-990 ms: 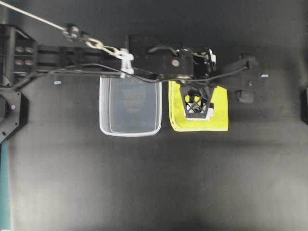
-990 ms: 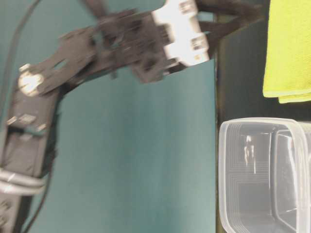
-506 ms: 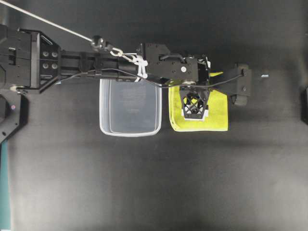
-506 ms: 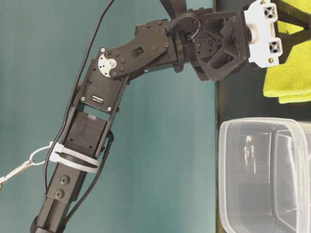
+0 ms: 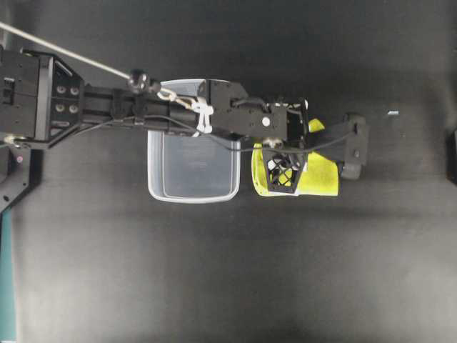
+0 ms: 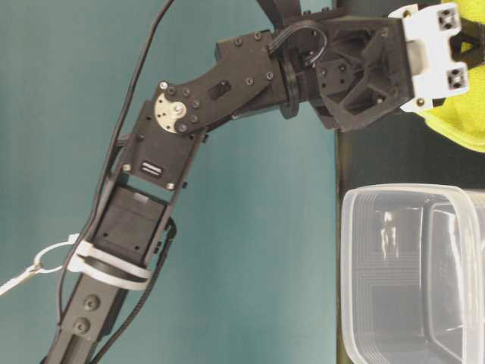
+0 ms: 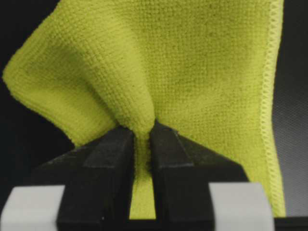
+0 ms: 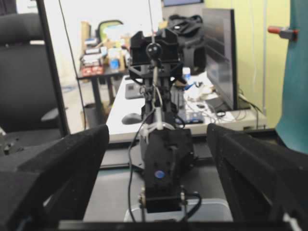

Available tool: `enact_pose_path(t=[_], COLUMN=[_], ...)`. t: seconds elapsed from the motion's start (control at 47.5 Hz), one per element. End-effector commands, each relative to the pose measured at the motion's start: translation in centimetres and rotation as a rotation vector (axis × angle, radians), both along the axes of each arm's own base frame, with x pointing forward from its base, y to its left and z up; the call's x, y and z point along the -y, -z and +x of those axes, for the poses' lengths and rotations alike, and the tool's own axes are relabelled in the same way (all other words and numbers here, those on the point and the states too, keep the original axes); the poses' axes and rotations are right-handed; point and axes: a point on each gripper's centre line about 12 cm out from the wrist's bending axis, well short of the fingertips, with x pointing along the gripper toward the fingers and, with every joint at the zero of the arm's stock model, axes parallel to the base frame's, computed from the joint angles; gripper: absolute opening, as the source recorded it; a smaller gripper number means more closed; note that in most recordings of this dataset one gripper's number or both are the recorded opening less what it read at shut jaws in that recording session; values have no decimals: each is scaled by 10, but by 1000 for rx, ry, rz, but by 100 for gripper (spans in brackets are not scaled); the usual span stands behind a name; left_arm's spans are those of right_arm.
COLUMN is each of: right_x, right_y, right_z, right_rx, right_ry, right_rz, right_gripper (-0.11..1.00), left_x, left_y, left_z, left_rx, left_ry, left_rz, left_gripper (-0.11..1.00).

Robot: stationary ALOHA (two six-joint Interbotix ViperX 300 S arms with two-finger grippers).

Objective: Place the yellow towel into the container with the left arm.
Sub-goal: 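Lift the pinched towel and carry it left over the container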

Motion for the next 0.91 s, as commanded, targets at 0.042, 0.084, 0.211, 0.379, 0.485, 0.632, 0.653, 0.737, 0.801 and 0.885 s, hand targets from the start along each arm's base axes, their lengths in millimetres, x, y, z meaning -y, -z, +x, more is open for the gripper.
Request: enact_pose_path(t=[0.042,0.084,0.211,0.379,0.485,0.632,0.653,0.737,0.801,0.885], right_x=[0,0,0,0,0,0,0,0,0,0], right_y=[-11,-11,-13,-17,-17,-17,-17,-17,-17,-16], right_z=[-1,-1,-2,-4,-4,-4,-4,-4,-4,-3], right_rx=[40,41,47,75,77,78,77,77,75,72], right_ry=[-1,-1,-1,1,1,1,1,1,1,1], right_rz=[-2,-2,-2,-6,-6,-6,-7,-7,-6,-6], right_gripper=[79,79,79,79,79,79,79,79,79,79], left_x=[-1,1,6,6,2,-3,-4,-10,-15,-18], left_y=[-53,-69,-130,-209,-237,-240,-237,-222,-209,-196], left_z=[6,6,-4,-44,-71,-105,-110,-128,-143,-156], left_rx=[97,115,157,164,162,139,126,73,36,31], left_ry=[-4,-2,-1,-17,-25,-23,-26,-40,-59,-68], left_rz=[2,1,-1,-5,-5,2,3,3,1,1], left_gripper=[7,7,7,7,7,7,7,7,7,7])
